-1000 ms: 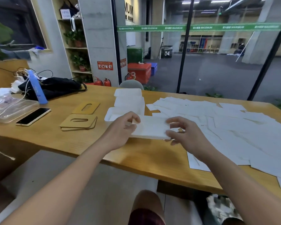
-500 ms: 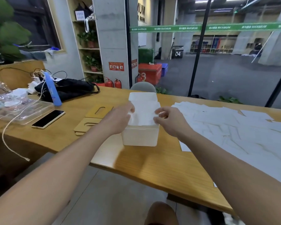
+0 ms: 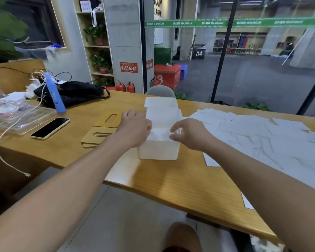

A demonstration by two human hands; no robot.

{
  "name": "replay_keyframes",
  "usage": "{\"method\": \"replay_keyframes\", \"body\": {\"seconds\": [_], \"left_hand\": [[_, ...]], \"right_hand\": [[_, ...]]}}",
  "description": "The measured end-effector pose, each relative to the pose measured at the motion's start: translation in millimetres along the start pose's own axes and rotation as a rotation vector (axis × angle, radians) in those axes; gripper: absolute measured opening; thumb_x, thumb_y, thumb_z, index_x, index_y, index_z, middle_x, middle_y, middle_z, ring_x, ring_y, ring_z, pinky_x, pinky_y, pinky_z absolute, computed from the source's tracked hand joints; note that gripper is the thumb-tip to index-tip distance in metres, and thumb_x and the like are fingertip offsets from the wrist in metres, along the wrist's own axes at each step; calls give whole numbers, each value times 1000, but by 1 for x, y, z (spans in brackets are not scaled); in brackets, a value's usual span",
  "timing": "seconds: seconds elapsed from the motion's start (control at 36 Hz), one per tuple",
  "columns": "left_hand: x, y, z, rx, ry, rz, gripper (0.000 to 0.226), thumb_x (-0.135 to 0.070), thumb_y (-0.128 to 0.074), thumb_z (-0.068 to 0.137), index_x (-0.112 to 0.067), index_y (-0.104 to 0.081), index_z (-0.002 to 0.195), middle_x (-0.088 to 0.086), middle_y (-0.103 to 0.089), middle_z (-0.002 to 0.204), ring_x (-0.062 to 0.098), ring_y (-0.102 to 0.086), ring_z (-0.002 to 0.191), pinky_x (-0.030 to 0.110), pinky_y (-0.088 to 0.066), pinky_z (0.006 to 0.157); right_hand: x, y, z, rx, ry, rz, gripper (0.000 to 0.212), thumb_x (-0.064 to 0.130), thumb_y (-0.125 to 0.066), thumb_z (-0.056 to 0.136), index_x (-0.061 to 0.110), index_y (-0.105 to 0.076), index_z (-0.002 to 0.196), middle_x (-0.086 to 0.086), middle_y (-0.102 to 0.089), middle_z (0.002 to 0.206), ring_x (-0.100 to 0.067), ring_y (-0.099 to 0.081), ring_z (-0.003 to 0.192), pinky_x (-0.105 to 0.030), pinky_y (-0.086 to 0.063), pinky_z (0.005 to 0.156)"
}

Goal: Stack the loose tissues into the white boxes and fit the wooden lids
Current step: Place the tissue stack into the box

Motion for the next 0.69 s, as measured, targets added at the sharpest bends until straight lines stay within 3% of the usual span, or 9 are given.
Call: {"method": "replay_keyframes", "body": {"seconds": [0.11, 0.22, 0.31, 0.39, 0.47, 0.61, 0.69], "left_hand": [[-13, -3, -2, 107, -44, -34, 34, -39, -43, 113, -40, -77, 110, -13, -65, 99, 24, -43, 110, 42, -29, 91], [-21, 11, -3, 42, -54, -31, 31, -43, -44, 113, -39, -75, 115, -13, -71, 110, 23, -47, 115, 43, -32, 97], [-39, 29, -7, -56, -121, -135, 28, -43, -49, 112, -37, -75, 120, -14, -72, 116, 21, -51, 117, 42, -34, 100], [-69, 46, -15, -118, -226, -350, 22, -38, -60, 109, -31, -78, 122, -14, -73, 114, 15, -57, 113, 37, -47, 97], [-111, 53, -23, -98, -331, -535, 16, -36, -64, 108, -33, -78, 117, -20, -70, 107, 5, -58, 104, 25, -46, 85], [-174, 53, -29, -101, -409, -636, 14, -33, -69, 106, -30, -81, 113, -24, -69, 96, 0, -61, 98, 19, -46, 80], [-212, 43, -27, -58, -457, -628, 16, -35, -67, 107, -29, -79, 116, -21, -71, 103, 1, -60, 99, 22, -47, 82]], "right_hand": [[0, -6, 6, 66, 2, 6, 26, 45, -79, 98, 30, -80, 119, 13, -76, 126, -17, -67, 113, -51, -48, 111], [-3, 6, 1, -14, 44, 77, 29, 46, -79, 97, 30, -79, 121, 16, -75, 127, -8, -66, 110, -43, -52, 108], [-13, 18, -10, -78, 52, 149, 29, 48, -79, 97, 31, -79, 120, 23, -74, 118, -1, -65, 96, -31, -58, 90], [-27, 29, -28, -114, 61, 183, 29, 49, -78, 97, 31, -80, 119, 31, -66, 104, -1, -66, 95, -20, -50, 71], [-47, 39, -51, -140, 56, 179, 27, 51, -75, 98, 34, -80, 118, 30, -69, 108, 3, -63, 95, -17, -44, 74], [-96, 54, -91, -152, -27, 174, 27, 49, -76, 98, 35, -78, 121, 34, -64, 98, 6, -63, 97, -14, -42, 78], [-131, 62, -113, -147, -76, 182, 27, 48, -77, 97, 33, -78, 121, 27, -71, 110, 2, -64, 100, -23, -48, 86]]}}
Point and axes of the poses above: each hand's wrist, its own z-axis towards the middle knuckle, its own y-axis out of the back of the hand, x = y × z, the point moved 9 cm from there along z, towards the middle knuckle
